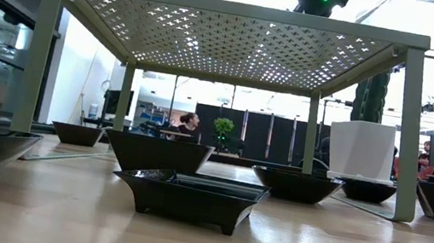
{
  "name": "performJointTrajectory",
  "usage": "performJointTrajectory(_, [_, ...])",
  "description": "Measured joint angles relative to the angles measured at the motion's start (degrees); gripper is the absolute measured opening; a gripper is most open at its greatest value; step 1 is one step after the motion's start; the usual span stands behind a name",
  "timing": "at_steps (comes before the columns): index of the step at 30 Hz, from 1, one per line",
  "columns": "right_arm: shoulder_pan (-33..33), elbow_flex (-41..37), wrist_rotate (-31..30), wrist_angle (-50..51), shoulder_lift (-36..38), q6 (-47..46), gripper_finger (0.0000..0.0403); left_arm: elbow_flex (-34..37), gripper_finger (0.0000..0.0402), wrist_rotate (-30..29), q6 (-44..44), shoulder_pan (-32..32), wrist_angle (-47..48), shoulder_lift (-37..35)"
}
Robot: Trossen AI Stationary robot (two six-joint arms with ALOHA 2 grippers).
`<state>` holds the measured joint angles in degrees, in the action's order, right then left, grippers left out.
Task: Pick & Place Mini shaped plates
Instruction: Stack the black square shaped plate on top of the black square shaped plate on the shelf
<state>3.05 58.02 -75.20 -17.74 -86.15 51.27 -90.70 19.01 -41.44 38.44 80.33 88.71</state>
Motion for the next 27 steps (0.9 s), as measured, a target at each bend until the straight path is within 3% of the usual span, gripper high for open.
performJointTrajectory(9, [0.00,0.00,-0.75,2.91,0.00,-2.35,0.0197,-0.59,0.0001,6.18,9.32,-10.36,1.12,0.00])
performJointTrajectory(27, [0.00,0.00,1.17,10.60,0.00,-10.86,0.0197,-0.59,0.0001,8.23,20.75,-21.85,-8.12,0.00])
